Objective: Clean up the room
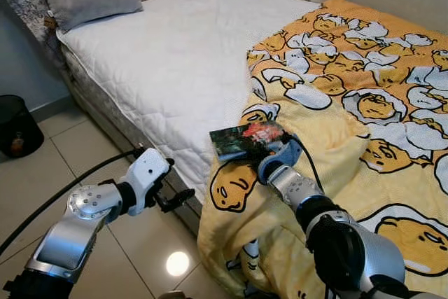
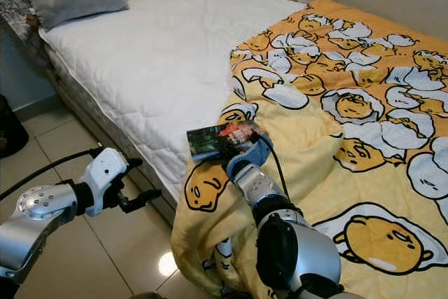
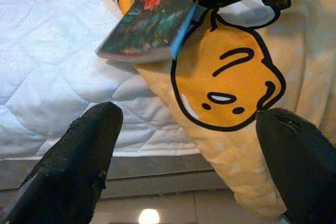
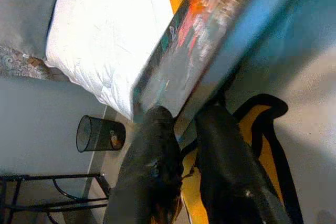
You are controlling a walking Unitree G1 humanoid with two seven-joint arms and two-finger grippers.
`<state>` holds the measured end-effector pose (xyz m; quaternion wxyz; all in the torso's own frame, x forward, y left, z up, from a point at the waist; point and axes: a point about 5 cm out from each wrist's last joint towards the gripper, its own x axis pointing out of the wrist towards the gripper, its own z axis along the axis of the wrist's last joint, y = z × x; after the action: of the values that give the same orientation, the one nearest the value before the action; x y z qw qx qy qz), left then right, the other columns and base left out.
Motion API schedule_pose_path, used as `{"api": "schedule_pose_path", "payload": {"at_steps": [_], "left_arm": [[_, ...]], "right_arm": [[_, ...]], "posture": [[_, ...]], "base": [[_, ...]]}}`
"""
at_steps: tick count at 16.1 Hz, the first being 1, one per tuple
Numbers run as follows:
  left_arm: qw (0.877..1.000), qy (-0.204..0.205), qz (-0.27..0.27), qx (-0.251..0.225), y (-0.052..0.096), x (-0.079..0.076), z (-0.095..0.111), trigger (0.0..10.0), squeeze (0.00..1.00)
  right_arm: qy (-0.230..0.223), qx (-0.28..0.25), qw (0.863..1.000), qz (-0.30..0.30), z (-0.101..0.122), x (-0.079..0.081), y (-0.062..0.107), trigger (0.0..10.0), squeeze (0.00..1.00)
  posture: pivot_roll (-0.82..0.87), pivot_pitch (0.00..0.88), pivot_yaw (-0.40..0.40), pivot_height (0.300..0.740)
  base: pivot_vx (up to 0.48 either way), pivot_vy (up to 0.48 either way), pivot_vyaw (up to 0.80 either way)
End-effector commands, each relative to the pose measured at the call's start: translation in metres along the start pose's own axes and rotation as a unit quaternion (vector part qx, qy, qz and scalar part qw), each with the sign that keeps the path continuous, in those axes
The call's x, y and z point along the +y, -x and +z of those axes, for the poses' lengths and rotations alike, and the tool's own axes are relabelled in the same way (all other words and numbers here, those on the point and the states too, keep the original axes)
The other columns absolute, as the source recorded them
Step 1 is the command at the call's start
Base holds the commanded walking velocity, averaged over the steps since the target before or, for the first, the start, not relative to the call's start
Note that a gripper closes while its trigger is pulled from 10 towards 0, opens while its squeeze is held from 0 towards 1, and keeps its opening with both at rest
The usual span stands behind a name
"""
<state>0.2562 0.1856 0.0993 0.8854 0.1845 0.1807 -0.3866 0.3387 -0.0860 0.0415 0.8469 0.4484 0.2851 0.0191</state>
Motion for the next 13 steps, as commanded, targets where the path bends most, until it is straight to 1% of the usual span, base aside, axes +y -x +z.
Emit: {"api": "schedule_pose_path", "payload": {"at_steps": [1,6,9,12,13], "left_arm": [[1.000,-0.010,0.008,-0.005,0.003,0.002,0.003,10.0,0.80],[1.000,-0.008,0.008,-0.010,0.000,0.002,0.004,10.0,0.80],[1.000,-0.009,0.007,-0.017,-0.006,0.004,0.008,10.0,0.80],[1.000,-0.010,0.008,-0.021,-0.008,0.005,0.010,10.0,0.80],[1.000,-0.010,0.009,-0.021,-0.008,0.005,0.011,10.0,0.80]], "right_arm": [[-0.006,-0.010,1.000,-0.001,0.004,0.001,0.000,0.0,0.00],[-0.011,-0.032,0.999,-0.012,0.015,-0.003,0.001,0.0,0.00],[-0.029,-0.060,0.997,-0.032,0.028,-0.012,0.004,0.0,0.00],[-0.050,-0.093,0.993,-0.053,0.042,-0.020,0.008,0.0,0.00],[-0.046,-0.098,0.992,-0.057,0.045,-0.022,0.009,0.0,0.00]], "posture": [[0.13,0.000,-0.008,0.740],[0.11,0.000,-0.001,0.740],[0.10,0.000,0.008,0.740],[0.10,0.000,0.011,0.740],[0.10,0.000,0.011,0.740]], "base": [[0.000,0.000,0.00],[0.000,0.000,0.00],[0.000,0.000,0.00],[0.000,0.000,0.00],[0.000,0.000,0.00]]}}
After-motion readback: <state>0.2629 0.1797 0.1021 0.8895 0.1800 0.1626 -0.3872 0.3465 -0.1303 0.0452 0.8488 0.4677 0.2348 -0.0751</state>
